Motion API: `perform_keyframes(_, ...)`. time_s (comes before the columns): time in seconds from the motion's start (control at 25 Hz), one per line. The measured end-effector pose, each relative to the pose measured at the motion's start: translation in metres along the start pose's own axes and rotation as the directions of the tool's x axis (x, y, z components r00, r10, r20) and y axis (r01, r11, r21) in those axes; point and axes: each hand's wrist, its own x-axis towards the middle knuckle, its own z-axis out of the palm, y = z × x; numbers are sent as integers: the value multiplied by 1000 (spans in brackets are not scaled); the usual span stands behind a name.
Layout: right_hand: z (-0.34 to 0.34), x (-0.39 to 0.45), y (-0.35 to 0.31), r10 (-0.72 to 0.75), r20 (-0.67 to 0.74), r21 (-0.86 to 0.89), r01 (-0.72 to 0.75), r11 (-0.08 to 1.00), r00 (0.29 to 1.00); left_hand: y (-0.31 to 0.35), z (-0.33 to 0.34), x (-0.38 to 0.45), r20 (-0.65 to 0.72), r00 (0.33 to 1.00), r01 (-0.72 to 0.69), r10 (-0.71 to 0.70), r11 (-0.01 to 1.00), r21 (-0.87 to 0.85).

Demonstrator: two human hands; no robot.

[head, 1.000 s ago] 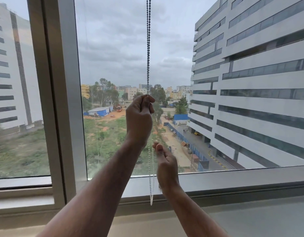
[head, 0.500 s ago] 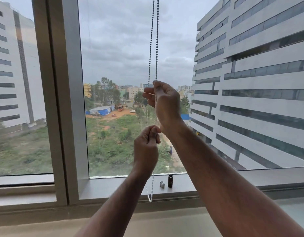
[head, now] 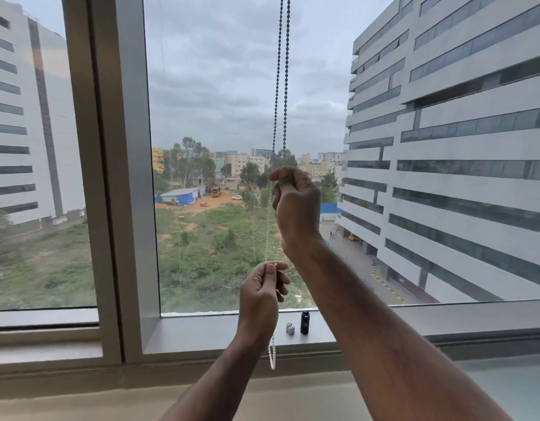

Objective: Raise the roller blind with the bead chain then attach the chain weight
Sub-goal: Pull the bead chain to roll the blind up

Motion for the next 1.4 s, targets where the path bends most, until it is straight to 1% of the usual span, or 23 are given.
perform_keyframes(0.08,-4,-7,8,-8,1,-22,8,1000,1000,3,-4,5,-32,999,40,-41,999,-23)
perform_keyframes(0.2,-10,-23,23,-10,-2,-64,10,998,1000,21,-6,23,-45,999,26,-28,999,-44)
perform_keyframes(0.4,-21,-59,58,46,-7,-135,-46,990,999,85,7,54,-43,993,-114,111,989,-90)
perform_keyframes(0.52,-27,-74,74,93,9,-105,-92,990,996,123,19,70,-5,986,-166,166,984,-69)
perform_keyframes(0.68,-28,-92,88,117,34,-121,-112,986,993,170,38,89,33,965,-255,259,961,-103)
perform_keyframes(0.76,-29,-99,94,124,56,-114,-117,987,991,184,46,98,33,949,-309,313,947,-91)
perform_keyframes(0.88,-30,-105,100,136,100,-98,-126,987,986,186,51,104,-10,923,-384,384,923,-28)
perform_keyframes(1.0,-33,-109,103,192,174,-94,-178,980,966,175,47,101,-6,920,-391,391,920,-6)
perform_keyframes(1.04,-34,-108,102,221,174,-117,-203,972,960,170,45,99,3,923,-385,385,923,-4)
perform_keyframes(1.12,-37,-101,102,270,119,-146,-252,957,956,158,41,93,12,929,-370,370,929,10)
perform_keyframes(1.2,-38,-89,99,281,46,-137,-273,952,959,142,35,87,16,936,-352,351,936,21)
perform_keyframes(1.28,-34,-71,88,234,-21,-144,-234,962,972,125,28,82,22,941,-337,337,941,26)
perform_keyframes(1.36,-29,-47,69,137,-65,-147,-145,978,988,109,23,77,21,947,-322,322,946,20)
perform_keyframes(1.4,-24,-33,56,82,-66,-136,-90,987,994,103,21,74,21,949,-315,315,949,9)
